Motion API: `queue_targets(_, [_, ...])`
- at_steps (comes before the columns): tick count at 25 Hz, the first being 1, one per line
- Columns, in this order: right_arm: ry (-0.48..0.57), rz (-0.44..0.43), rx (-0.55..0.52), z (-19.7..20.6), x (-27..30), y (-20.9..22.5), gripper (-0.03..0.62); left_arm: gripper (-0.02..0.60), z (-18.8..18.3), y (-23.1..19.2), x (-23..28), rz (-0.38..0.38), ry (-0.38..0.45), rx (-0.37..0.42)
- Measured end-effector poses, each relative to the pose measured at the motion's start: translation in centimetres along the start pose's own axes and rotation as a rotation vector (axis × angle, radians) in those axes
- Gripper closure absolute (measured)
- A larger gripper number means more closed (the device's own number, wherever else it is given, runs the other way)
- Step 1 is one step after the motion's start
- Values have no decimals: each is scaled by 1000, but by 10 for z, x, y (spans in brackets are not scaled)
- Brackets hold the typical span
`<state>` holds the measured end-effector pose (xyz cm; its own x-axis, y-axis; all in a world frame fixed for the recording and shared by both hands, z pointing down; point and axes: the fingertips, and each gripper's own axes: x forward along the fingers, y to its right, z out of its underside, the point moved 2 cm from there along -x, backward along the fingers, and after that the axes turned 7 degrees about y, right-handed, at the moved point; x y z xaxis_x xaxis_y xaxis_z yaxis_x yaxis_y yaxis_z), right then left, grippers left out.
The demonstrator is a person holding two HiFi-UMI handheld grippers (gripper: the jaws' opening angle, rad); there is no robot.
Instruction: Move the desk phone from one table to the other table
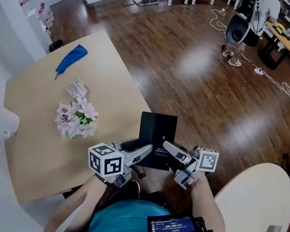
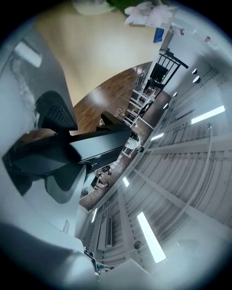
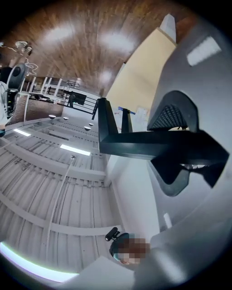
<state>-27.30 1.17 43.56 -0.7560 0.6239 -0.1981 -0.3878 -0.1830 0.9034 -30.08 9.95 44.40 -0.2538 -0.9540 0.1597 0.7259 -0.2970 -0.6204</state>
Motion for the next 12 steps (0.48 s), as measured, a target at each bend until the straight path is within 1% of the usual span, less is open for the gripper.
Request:
queue_targets(6, [-132, -32, 71, 13, 67, 19, 433, 336, -17, -49, -36, -119, 81, -50])
queue_targets(12, [-271, -64, 115, 11, 112, 50, 433, 336, -25, -92, -46, -233, 151, -110])
